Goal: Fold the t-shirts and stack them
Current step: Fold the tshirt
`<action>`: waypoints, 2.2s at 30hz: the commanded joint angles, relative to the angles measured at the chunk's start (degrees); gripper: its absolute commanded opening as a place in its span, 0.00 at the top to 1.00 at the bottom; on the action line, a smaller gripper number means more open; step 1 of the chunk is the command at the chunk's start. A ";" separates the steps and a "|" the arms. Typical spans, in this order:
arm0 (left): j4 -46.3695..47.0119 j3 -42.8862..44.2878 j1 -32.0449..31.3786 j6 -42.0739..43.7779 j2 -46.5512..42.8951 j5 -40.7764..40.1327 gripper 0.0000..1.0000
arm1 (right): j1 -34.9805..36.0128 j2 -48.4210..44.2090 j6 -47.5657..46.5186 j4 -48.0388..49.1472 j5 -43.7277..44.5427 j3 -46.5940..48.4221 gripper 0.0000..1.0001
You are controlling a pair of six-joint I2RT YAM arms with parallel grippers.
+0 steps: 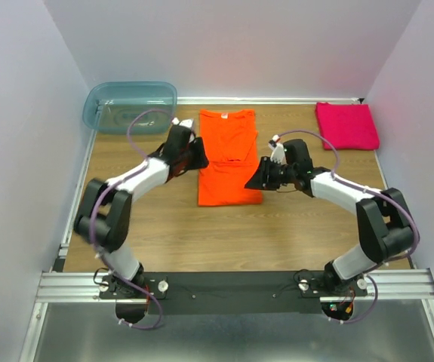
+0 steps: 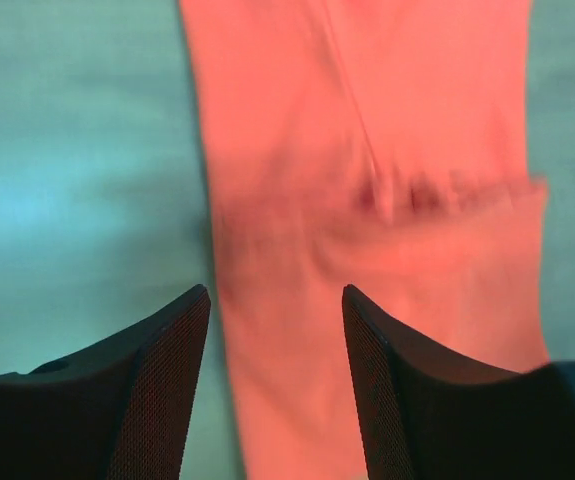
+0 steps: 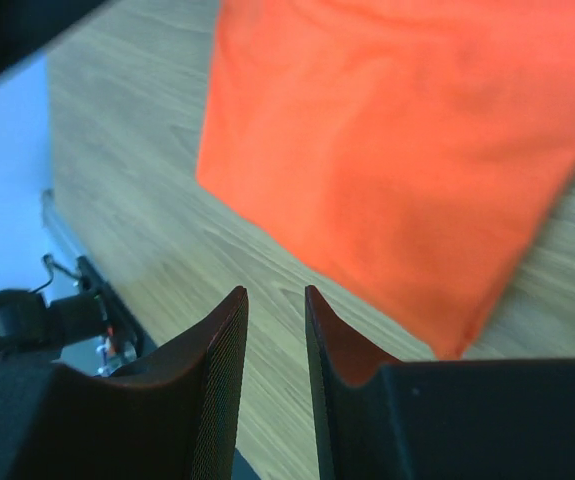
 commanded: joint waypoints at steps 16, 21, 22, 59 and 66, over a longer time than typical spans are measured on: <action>22.43 -25.79 -0.42 -10.36 -2.26 17.18 1.00 | -3.36 21.78 3.41 26.12 -17.75 -6.34 0.69; 22.96 -30.00 -0.16 -13.52 -1.81 15.42 1.00 | -7.30 26.98 4.55 34.10 -17.41 -13.17 0.74; 23.22 -30.88 -0.16 -13.79 -2.07 15.16 1.00 | -7.93 27.07 4.72 35.16 -16.19 -14.07 0.74; -17.47 -21.13 -24.76 -29.51 -21.59 -14.45 0.34 | 1.29 -12.58 -2.22 -32.32 36.73 -1.69 0.17; -18.87 -15.69 -29.16 -33.39 -11.66 -18.67 0.39 | 4.81 -9.50 -1.69 -32.76 38.32 -1.42 0.18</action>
